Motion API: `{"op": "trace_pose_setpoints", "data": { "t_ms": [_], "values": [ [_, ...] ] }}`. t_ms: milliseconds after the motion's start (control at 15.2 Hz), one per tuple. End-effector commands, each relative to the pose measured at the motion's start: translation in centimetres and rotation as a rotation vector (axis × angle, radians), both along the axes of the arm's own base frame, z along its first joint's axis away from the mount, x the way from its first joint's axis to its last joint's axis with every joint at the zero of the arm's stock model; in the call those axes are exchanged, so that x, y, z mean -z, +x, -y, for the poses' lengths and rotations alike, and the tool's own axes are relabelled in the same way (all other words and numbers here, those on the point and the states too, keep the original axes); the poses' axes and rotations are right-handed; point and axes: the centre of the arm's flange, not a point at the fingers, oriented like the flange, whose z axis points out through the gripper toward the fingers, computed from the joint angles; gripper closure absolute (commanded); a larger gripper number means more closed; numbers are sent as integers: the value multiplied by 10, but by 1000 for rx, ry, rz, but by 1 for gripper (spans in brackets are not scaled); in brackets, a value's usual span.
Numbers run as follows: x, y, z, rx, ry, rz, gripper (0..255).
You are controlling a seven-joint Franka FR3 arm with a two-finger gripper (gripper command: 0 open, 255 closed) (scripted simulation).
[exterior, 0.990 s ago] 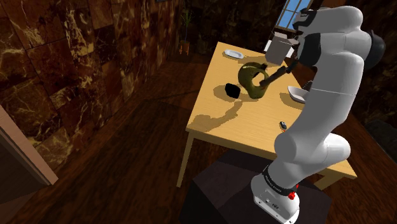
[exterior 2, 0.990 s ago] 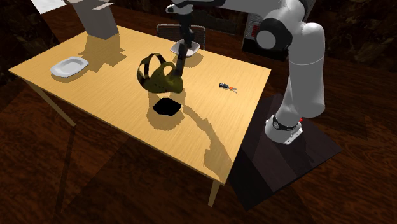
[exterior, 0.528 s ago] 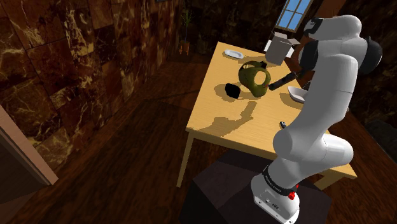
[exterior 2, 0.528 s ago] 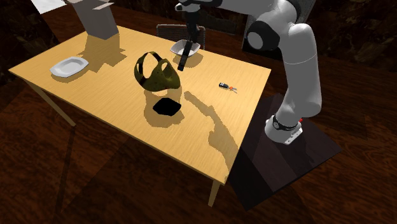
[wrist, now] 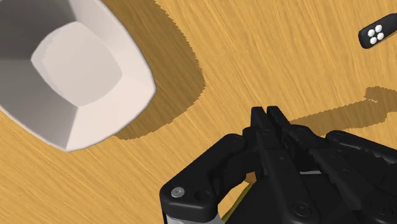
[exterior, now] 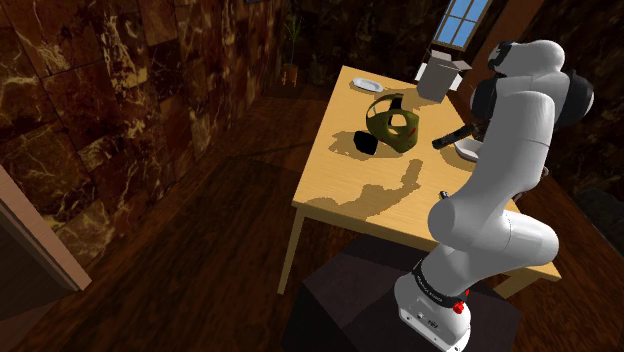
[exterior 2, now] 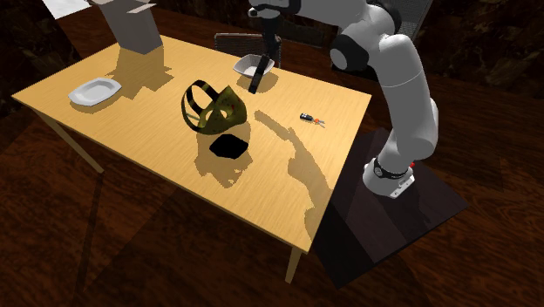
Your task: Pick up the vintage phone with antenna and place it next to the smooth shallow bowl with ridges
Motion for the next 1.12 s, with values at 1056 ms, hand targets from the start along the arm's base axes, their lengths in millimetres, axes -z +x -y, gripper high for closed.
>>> {"op": "trace_pose_setpoints", "data": {
  "t_ms": [1056],
  "values": [
    [96,-1,1,0,-1,0,255]
  ]
}}
